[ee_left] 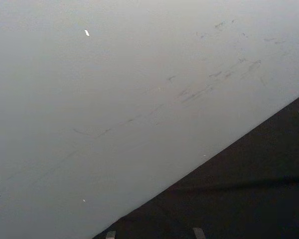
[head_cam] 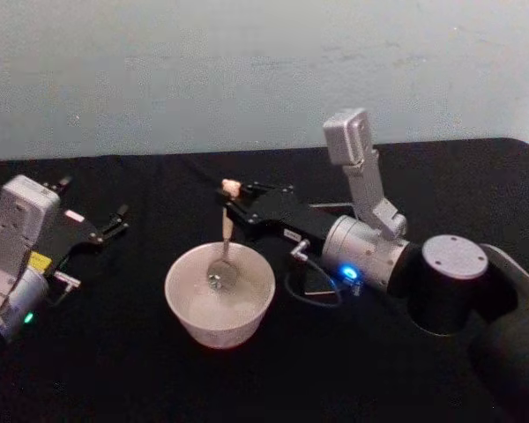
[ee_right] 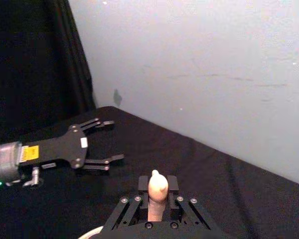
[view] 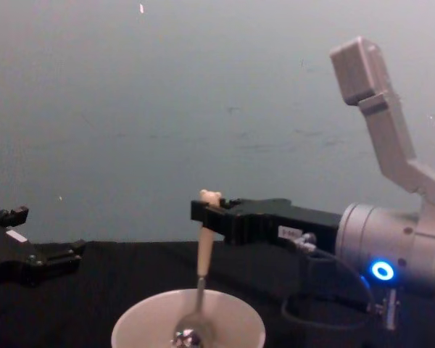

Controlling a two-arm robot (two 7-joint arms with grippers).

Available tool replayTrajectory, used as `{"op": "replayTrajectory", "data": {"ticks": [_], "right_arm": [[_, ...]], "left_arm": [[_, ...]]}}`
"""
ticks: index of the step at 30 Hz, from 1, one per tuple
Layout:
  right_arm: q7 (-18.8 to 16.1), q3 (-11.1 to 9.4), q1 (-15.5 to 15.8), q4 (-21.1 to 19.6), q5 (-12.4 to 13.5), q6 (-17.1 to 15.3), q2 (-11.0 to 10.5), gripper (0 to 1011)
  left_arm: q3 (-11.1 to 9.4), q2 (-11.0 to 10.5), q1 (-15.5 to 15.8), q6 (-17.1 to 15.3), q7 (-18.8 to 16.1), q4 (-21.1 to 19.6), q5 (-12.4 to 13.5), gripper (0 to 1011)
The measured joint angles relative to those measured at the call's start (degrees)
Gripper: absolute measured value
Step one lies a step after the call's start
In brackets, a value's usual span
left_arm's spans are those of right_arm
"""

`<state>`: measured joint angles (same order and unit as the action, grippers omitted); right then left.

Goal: Pick up the stirring spoon with one hand, stir inside the cup, then place it back in its original position.

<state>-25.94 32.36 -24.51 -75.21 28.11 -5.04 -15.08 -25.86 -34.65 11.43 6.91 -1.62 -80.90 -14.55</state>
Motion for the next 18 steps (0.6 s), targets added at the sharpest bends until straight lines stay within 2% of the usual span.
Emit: {"op": "replayTrajectory", "data": {"ticks": [6, 13, 18], "right_arm": [[-0.42, -1.18, 1.08, -1.43, -0.02, -0.25, -1.4, 211], [-2.47, -2.37, 3.82, -5.34, 1.13, -0.91, -4.81, 211], [-4.78, -2.88, 6.39, -9.46, 3.22, -1.7, -7.95, 211]], "left_arm": [[0.0, 0.0, 0.0, 0.0, 0.0, 0.0, 0.0, 1001], [0.0, 0.0, 0.0, 0.0, 0.0, 0.0, 0.0, 1001], [0.0, 0.0, 0.0, 0.0, 0.0, 0.0, 0.0, 1002]]}}
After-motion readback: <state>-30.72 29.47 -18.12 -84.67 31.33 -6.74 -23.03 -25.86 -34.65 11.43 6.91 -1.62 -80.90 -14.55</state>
